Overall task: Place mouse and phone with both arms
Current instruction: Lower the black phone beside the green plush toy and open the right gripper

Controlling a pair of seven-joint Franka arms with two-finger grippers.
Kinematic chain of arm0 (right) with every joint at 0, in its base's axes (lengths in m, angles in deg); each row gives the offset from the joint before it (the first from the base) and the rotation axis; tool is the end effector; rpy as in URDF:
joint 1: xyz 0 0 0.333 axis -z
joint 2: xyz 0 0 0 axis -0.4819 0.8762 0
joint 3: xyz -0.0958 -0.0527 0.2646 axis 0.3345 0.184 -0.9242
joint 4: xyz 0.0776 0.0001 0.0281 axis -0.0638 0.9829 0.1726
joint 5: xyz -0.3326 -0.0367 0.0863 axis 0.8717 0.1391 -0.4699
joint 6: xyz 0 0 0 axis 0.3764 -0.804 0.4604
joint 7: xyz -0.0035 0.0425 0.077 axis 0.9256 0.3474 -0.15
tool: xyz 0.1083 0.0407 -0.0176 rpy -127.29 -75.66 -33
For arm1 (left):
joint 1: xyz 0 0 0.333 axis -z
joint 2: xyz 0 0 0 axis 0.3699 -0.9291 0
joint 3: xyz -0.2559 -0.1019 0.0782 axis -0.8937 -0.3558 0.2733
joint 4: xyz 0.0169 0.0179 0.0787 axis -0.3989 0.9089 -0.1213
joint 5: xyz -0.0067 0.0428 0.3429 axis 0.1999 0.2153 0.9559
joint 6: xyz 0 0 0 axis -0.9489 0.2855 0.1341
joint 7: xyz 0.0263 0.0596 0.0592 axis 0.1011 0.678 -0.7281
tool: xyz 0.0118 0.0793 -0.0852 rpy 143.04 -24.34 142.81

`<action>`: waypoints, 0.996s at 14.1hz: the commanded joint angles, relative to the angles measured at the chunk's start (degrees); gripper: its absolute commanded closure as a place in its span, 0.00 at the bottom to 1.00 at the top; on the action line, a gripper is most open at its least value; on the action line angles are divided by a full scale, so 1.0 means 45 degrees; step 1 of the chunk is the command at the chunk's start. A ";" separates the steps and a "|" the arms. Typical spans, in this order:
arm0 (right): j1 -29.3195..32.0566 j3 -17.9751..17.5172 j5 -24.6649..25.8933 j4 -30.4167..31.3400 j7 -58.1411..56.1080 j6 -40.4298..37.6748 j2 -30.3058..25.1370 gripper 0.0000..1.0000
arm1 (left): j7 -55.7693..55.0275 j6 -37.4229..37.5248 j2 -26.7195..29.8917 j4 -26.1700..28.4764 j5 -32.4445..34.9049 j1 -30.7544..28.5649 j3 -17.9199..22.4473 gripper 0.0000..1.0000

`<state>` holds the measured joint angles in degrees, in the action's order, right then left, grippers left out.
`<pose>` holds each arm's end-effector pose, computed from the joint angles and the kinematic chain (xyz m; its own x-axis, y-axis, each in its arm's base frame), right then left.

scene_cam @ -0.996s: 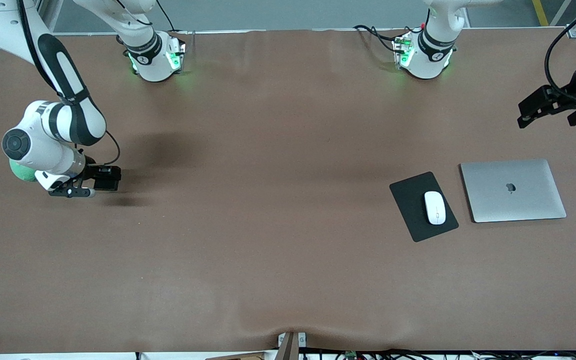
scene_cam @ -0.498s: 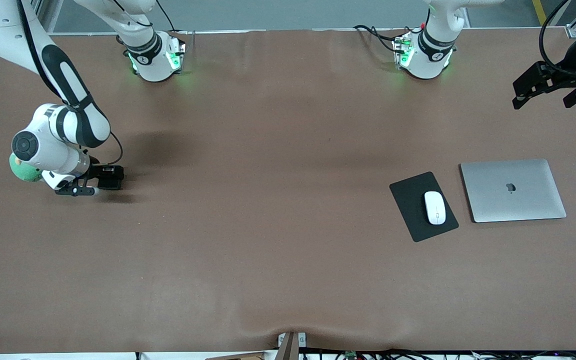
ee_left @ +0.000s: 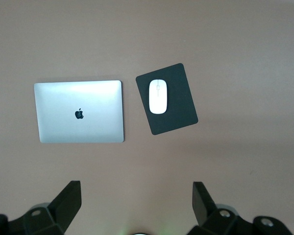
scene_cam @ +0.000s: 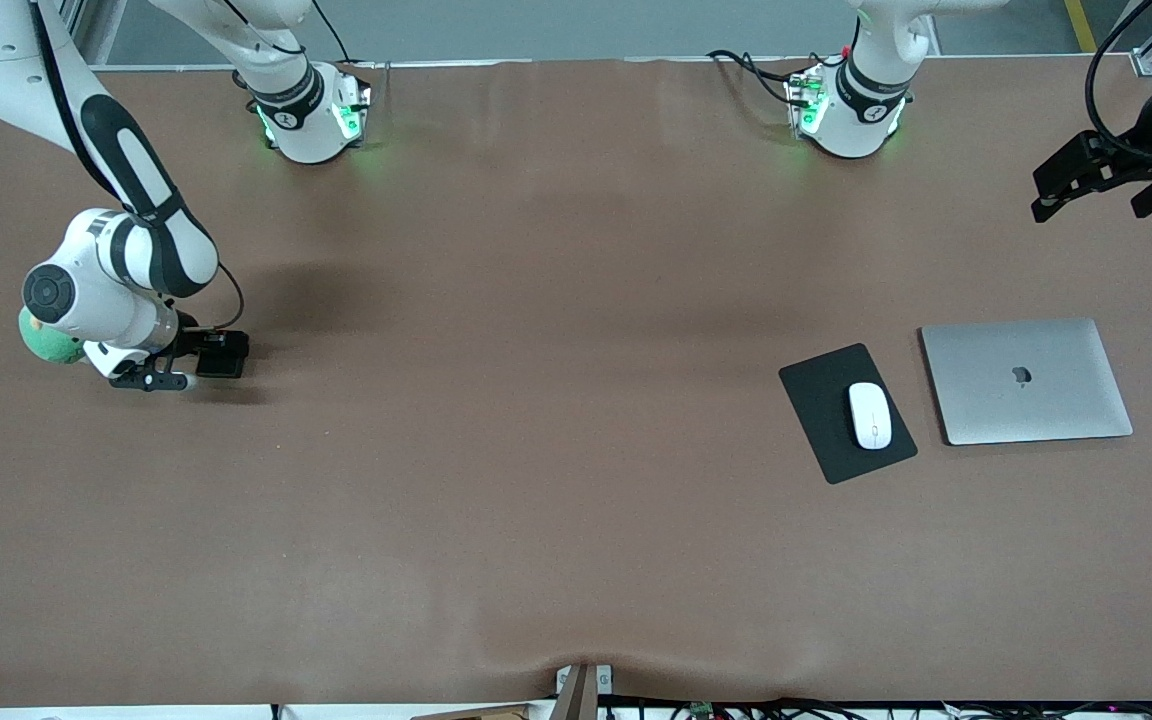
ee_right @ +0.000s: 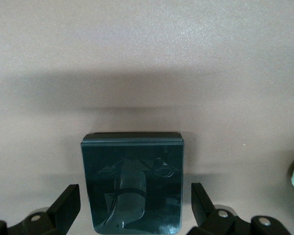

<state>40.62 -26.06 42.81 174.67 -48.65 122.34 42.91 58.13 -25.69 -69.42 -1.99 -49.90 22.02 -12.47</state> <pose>0.4559 -0.1023 0.1778 0.9857 -0.0518 -0.1602 -0.0559 -0.9982 -0.0209 0.4691 -0.0440 0.6323 0.9997 0.0149 0.0167 0.0154 -0.9993 -0.0344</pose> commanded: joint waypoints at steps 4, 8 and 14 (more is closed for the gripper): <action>0.0170 -0.0259 0.0231 -0.0812 -0.0389 -0.1674 -0.0271 0.00 | 0.0010 0.0204 0.0415 0.0089 0.0357 -0.0204 0.0008 0.00; 0.0072 -0.0298 0.0231 -0.3013 -0.1190 -0.5082 -0.0408 0.00 | -0.0028 0.0222 0.0415 0.0186 0.0182 -0.0361 0.0027 0.00; -0.0181 -0.0454 0.0192 -0.5926 -0.1406 -1.0048 -0.0740 0.00 | 0.0186 0.0321 0.0357 0.0070 -0.0092 -0.0772 0.0008 0.00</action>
<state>40.29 -27.52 42.85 151.64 -54.15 82.51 40.05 58.17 -24.82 -68.59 -1.90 -49.48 18.75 -12.23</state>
